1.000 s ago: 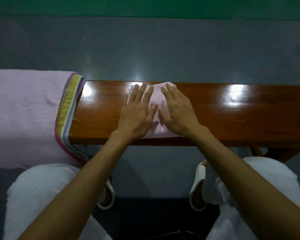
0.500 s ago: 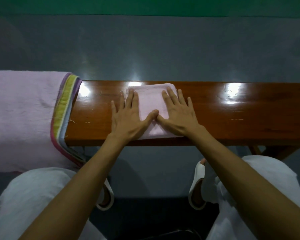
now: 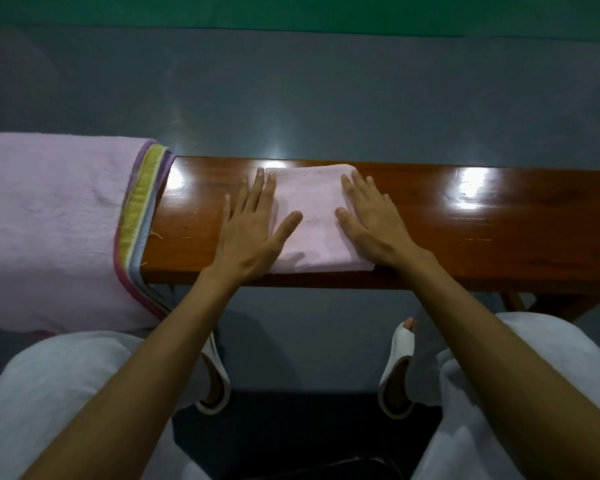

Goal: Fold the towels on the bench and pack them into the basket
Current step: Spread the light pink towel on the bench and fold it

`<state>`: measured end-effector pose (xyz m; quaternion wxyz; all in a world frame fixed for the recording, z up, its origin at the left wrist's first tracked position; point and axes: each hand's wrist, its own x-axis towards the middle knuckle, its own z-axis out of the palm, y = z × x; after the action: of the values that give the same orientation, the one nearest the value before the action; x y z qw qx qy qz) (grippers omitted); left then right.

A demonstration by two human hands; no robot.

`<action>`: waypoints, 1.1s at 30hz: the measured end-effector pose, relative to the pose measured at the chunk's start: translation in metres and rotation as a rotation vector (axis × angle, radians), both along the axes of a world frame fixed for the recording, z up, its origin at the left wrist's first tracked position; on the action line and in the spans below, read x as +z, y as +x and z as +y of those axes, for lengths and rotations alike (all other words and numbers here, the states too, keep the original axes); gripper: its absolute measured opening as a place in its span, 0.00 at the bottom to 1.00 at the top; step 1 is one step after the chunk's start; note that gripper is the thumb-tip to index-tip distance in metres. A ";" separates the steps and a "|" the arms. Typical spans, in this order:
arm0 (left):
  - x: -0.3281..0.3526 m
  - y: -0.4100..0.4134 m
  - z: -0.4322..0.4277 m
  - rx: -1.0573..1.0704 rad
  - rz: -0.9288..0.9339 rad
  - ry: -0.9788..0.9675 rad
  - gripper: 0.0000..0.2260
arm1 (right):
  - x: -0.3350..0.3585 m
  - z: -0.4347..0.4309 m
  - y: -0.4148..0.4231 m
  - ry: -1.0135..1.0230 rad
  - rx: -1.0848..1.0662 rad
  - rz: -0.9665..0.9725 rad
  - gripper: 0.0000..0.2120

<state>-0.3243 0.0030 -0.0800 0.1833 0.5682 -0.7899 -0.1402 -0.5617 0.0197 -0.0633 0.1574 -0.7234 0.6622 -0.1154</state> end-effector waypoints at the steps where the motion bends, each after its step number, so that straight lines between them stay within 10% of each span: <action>1: 0.004 0.002 0.002 -0.016 0.061 -0.039 0.37 | 0.003 0.002 -0.003 -0.037 -0.001 -0.043 0.33; 8: 0.008 0.021 0.021 -0.171 0.343 -0.052 0.13 | 0.014 0.030 -0.017 -0.231 0.095 -0.250 0.24; 21: -0.005 0.045 0.037 -0.246 0.064 -0.089 0.42 | -0.005 0.054 -0.031 -0.175 0.274 -0.060 0.48; 33: -0.006 0.050 0.043 -0.149 0.266 -0.112 0.17 | 0.004 0.053 -0.030 -0.223 0.297 -0.186 0.39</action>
<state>-0.2743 0.0464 -0.0864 0.3066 0.4732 -0.8053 -0.1832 -0.5918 0.0728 -0.0598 0.1520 -0.8123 0.5141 -0.2296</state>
